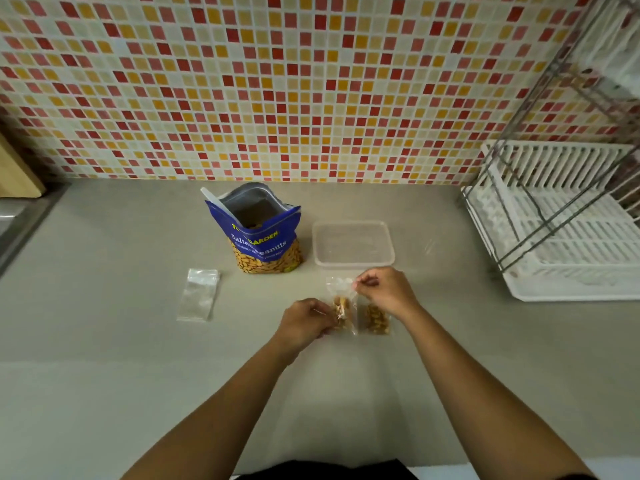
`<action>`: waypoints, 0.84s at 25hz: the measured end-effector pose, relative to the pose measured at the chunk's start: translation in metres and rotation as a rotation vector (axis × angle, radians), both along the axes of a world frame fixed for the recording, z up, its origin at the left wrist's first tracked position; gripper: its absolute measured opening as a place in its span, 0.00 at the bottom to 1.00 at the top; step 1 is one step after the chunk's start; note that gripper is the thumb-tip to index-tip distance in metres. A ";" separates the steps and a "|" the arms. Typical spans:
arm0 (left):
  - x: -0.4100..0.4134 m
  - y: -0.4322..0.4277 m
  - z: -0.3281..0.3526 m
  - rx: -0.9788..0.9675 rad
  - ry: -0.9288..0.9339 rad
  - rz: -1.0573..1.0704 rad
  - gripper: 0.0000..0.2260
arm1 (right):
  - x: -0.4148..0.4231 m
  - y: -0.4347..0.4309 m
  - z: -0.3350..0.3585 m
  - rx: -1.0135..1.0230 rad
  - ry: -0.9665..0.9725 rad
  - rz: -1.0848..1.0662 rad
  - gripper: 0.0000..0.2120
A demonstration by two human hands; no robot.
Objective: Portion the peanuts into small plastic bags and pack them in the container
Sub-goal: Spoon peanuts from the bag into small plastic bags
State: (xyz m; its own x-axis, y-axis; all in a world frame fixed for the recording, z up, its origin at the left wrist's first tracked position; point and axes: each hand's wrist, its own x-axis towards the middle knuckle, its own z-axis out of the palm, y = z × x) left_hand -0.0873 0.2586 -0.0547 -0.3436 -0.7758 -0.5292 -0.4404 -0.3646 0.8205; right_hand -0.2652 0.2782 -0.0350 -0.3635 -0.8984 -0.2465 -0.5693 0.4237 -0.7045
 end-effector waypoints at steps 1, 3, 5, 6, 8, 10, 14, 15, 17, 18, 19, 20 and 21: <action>-0.007 0.005 -0.010 -0.065 -0.102 -0.024 0.03 | 0.000 0.002 -0.011 0.027 0.094 0.002 0.06; -0.020 0.014 -0.022 -0.183 -0.233 -0.057 0.05 | 0.001 0.006 -0.027 0.061 0.214 -0.024 0.06; -0.030 0.017 -0.027 -0.239 -0.290 -0.047 0.07 | 0.003 0.003 -0.038 0.080 0.309 -0.036 0.06; -0.033 0.017 -0.029 -0.268 -0.317 -0.041 0.08 | 0.003 0.001 -0.041 0.083 0.357 -0.026 0.06; -0.037 0.015 -0.029 -0.329 -0.384 -0.066 0.12 | 0.004 -0.004 -0.044 0.086 0.429 -0.004 0.07; -0.036 0.012 -0.026 -0.365 -0.416 -0.085 0.16 | 0.003 -0.008 -0.043 0.082 0.457 -0.016 0.11; -0.012 -0.009 -0.019 -0.448 -0.330 -0.060 0.13 | 0.013 -0.011 -0.030 -0.098 0.437 -0.103 0.11; -0.002 -0.015 -0.017 -0.479 -0.300 -0.050 0.11 | 0.022 -0.012 -0.028 -0.166 0.412 -0.099 0.09; 0.023 -0.028 -0.017 -0.532 -0.269 -0.022 0.10 | 0.050 -0.016 -0.030 -0.263 0.371 -0.026 0.07; 0.038 -0.036 -0.016 -0.554 -0.276 0.005 0.11 | 0.067 -0.019 -0.034 -0.284 0.355 0.032 0.08; 0.052 -0.045 -0.016 -0.571 -0.294 0.045 0.11 | 0.085 -0.022 -0.041 -0.287 0.343 0.091 0.10; 0.070 -0.055 -0.017 -0.584 -0.318 0.096 0.11 | 0.105 -0.024 -0.050 -0.274 0.335 0.143 0.13; 0.087 -0.066 -0.018 -0.588 -0.341 0.152 0.10 | 0.124 -0.025 -0.059 -0.246 0.336 0.178 0.17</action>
